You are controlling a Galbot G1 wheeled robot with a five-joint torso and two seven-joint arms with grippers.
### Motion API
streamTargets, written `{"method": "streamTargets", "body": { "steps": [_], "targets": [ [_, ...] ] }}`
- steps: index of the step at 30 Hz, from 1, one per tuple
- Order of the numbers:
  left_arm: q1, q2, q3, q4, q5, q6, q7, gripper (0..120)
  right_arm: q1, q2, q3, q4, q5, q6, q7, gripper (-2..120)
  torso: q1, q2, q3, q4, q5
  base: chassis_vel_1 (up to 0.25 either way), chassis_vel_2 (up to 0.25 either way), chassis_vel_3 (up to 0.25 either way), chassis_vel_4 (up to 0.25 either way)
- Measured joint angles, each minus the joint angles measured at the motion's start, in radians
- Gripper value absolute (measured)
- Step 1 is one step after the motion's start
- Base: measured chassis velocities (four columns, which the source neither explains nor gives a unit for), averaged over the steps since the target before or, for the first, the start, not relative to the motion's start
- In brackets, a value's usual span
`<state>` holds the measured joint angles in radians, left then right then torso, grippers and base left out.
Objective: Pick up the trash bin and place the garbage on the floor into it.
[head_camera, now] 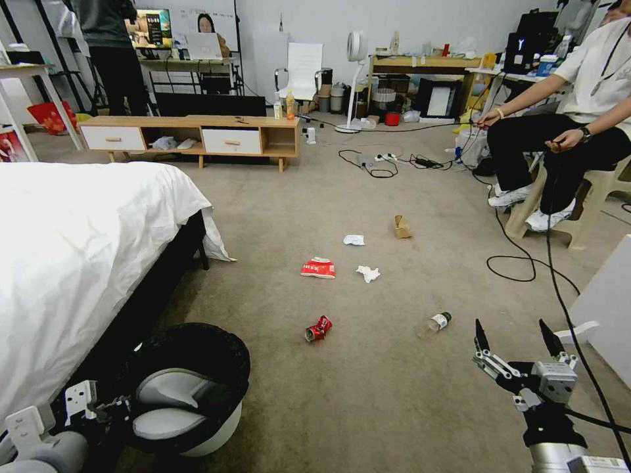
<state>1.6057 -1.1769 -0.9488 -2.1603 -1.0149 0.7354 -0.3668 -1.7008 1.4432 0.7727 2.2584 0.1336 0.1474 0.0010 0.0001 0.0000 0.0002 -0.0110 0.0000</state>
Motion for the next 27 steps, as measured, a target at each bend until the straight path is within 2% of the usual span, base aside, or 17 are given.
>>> {"method": "streamTargets", "body": {
  "steps": [9, 27],
  "targets": [
    [0.000, -0.001, -0.004, 0.000, -0.001, 0.000, -0.001, 3, 0.005, -0.003, -0.001, -0.002, 0.006, -0.001, -0.006, 100, 0.000, 0.000, 0.000, -0.0001, 0.0001, -0.076, -0.082, 0.074, 0.075],
    [-0.003, -0.005, -0.005, 0.005, -0.002, 0.000, -0.001, 3, 0.012, -0.002, -0.002, -0.015, 0.006, 0.006, -0.011, 100, 0.000, 0.000, 0.000, 0.0000, -0.0001, -0.228, -0.220, 0.222, 0.223]
  ]
}}
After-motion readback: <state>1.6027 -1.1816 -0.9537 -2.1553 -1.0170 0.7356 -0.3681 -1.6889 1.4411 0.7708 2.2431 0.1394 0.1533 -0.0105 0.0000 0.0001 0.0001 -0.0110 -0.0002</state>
